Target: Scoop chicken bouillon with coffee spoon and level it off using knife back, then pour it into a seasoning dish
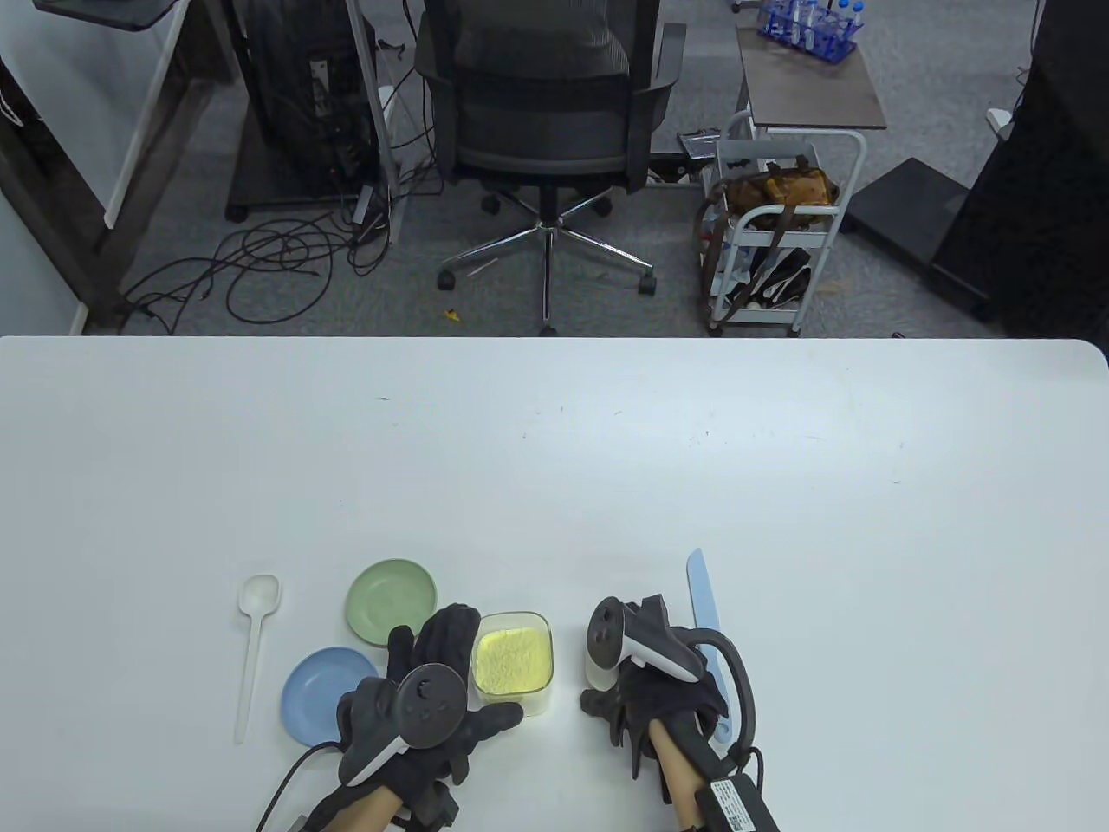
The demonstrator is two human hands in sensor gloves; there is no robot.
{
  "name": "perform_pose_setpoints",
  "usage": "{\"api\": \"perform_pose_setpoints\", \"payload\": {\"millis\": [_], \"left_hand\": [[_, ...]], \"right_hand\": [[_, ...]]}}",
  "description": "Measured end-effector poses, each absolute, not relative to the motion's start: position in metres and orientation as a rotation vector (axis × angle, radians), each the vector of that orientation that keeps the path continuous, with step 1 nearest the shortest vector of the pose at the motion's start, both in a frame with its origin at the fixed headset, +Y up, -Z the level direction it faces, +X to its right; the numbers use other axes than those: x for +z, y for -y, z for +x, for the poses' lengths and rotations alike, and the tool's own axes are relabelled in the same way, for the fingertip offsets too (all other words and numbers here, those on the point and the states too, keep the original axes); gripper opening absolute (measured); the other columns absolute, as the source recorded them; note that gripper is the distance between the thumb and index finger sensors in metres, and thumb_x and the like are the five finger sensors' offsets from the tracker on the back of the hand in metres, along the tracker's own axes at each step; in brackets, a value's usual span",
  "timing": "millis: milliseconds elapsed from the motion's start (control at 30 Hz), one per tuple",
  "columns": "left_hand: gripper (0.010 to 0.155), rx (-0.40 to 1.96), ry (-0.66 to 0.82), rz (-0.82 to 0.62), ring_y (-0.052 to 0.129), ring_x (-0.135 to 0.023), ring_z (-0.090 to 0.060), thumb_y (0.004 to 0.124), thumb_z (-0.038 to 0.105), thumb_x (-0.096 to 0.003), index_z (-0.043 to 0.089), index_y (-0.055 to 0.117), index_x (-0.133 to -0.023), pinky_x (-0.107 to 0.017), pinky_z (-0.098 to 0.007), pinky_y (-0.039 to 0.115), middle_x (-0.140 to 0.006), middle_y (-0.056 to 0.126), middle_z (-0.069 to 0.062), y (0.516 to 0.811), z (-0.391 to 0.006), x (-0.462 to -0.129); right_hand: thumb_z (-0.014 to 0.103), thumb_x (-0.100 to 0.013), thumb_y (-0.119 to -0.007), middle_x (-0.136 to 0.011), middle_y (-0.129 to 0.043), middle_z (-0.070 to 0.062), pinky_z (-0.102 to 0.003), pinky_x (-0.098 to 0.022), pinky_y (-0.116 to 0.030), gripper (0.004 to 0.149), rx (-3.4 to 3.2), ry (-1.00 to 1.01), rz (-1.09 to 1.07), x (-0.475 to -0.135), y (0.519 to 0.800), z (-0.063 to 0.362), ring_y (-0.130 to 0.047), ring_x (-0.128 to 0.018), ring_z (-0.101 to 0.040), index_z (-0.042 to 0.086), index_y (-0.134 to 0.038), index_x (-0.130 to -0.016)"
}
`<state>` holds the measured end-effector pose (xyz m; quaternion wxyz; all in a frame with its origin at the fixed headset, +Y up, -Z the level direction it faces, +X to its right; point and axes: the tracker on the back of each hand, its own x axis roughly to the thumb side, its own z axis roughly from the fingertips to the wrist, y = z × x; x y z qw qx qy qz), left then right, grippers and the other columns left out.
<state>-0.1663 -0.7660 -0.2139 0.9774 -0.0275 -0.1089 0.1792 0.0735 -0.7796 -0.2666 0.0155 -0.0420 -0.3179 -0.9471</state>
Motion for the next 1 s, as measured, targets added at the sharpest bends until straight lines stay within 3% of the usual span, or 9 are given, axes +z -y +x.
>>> {"api": "perform_pose_setpoints", "payload": {"millis": [167,267,533,833,1000], "left_hand": [[0.113,0.363,0.221,-0.056,0.044,-0.113,-0.032,0.086,0.063,-0.0273,0.018,0.016,-0.104,-0.078,-0.064,0.025,-0.116,0.033,-0.012,0.766,-0.166,-0.214],[0.113,0.365,0.220,-0.056,0.044,-0.113,-0.032,0.086,0.063,-0.0274,0.018,0.016,-0.104,-0.078,-0.065,0.025,-0.116,0.033,-0.012,0.766,-0.167,-0.214],[0.113,0.337,0.225,-0.049,0.045,-0.113,-0.032,0.084,0.066,-0.0270,0.019,0.017,-0.105,-0.078,-0.065,0.026,-0.116,0.033,-0.012,0.765,-0.168,-0.213],[0.118,0.346,0.239,-0.129,0.040,-0.115,-0.035,0.083,0.069,-0.0240,0.018,0.017,-0.107,-0.077,-0.067,0.023,-0.118,0.030,-0.013,0.746,-0.182,-0.210],[0.117,0.363,0.200,-0.150,0.040,-0.115,-0.035,0.083,0.069,-0.0249,0.019,0.017,-0.107,-0.078,-0.067,0.022,-0.118,0.029,-0.014,0.720,-0.216,-0.209]], "right_hand": [[0.066,-0.043,-0.069,-0.103,0.017,-0.016,-0.064,-0.071,-0.025,0.104,-2.978,1.097,-0.163,-0.267,0.781,0.077,0.002,-0.092,-0.055,0.016,0.008,-0.093],[0.067,-0.042,-0.070,-0.101,0.021,-0.016,-0.069,-0.070,-0.018,0.106,-3.016,1.052,-0.156,-0.266,0.774,0.079,0.006,-0.092,-0.056,0.017,0.008,-0.093],[0.067,-0.042,-0.071,-0.101,0.022,-0.015,-0.071,-0.069,-0.016,0.105,-3.219,0.873,-0.289,-0.260,0.746,0.080,0.007,-0.093,-0.054,0.019,0.008,-0.093],[0.070,-0.042,-0.069,-0.099,0.024,-0.016,-0.072,-0.069,-0.016,0.108,-3.208,0.798,-0.467,-0.245,0.751,0.078,0.008,-0.092,-0.056,0.019,0.012,-0.092],[0.070,-0.043,-0.068,-0.099,0.025,-0.016,-0.071,-0.069,-0.016,0.107,-3.196,0.818,-0.485,-0.244,0.756,0.077,0.008,-0.092,-0.056,0.019,0.012,-0.092]]}}
